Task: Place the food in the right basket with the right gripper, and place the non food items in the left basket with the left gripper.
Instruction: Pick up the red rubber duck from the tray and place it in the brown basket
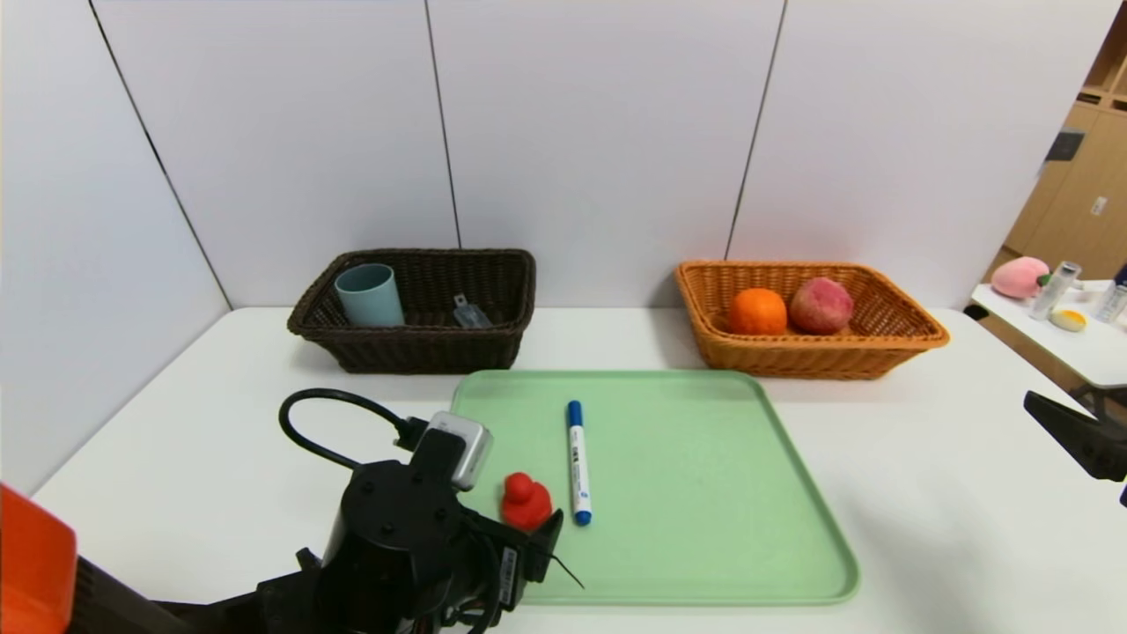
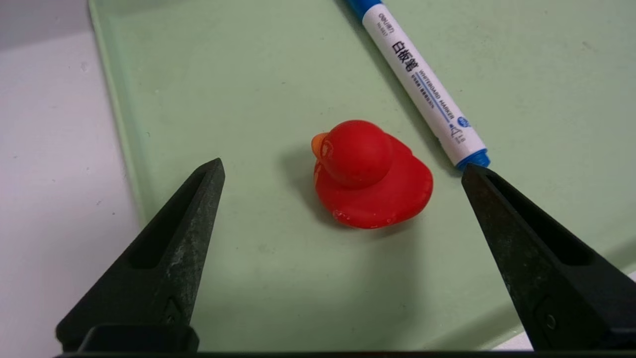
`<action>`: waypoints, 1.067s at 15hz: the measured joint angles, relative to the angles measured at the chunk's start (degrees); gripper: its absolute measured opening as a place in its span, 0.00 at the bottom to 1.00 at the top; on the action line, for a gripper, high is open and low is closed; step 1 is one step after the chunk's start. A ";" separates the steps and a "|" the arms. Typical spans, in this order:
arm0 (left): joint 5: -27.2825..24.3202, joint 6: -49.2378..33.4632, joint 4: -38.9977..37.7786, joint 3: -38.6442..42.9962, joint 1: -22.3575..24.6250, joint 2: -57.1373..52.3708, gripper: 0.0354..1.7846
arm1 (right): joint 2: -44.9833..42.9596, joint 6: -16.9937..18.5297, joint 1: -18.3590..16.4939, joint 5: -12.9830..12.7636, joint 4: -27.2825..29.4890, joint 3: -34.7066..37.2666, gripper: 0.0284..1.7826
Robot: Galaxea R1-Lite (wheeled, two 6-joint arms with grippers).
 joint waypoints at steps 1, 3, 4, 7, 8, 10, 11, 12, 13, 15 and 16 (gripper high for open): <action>0.16 -0.02 -1.87 0.39 0.00 1.24 0.94 | 0.00 -0.01 0.00 0.01 0.00 0.00 0.95; 1.26 -0.02 -5.03 1.35 0.05 3.58 0.94 | 0.00 -0.01 0.00 0.34 0.00 0.00 0.95; 1.35 -0.02 -5.90 1.72 0.06 4.44 0.94 | 0.00 -0.04 0.00 0.63 0.00 -0.02 0.95; 1.56 0.11 -8.66 2.21 0.06 6.34 0.94 | 0.00 -0.01 0.00 0.77 0.02 -0.02 0.95; 1.60 0.15 -8.92 2.29 0.06 6.69 0.94 | 0.00 -0.01 0.00 0.77 0.05 -0.02 0.95; 1.67 0.20 -9.14 2.29 0.06 7.17 0.94 | -0.02 -0.01 0.00 0.77 0.05 0.02 0.95; 1.71 0.20 -9.14 2.22 0.06 7.30 0.94 | -0.02 -0.01 0.00 0.77 0.05 0.07 0.95; 1.71 0.12 -9.12 2.16 0.06 7.41 0.94 | -0.02 0.02 0.00 0.77 0.02 0.09 0.95; 1.68 0.17 -9.31 2.16 0.09 7.47 0.94 | -0.04 0.02 0.00 0.77 0.05 0.11 0.95; 1.65 0.17 -10.17 2.21 0.09 7.64 0.94 | -0.17 0.07 0.00 0.77 0.10 0.11 0.95; 1.62 0.20 -10.56 2.24 0.13 7.74 0.86 | -0.23 0.07 0.00 0.77 0.10 0.13 0.95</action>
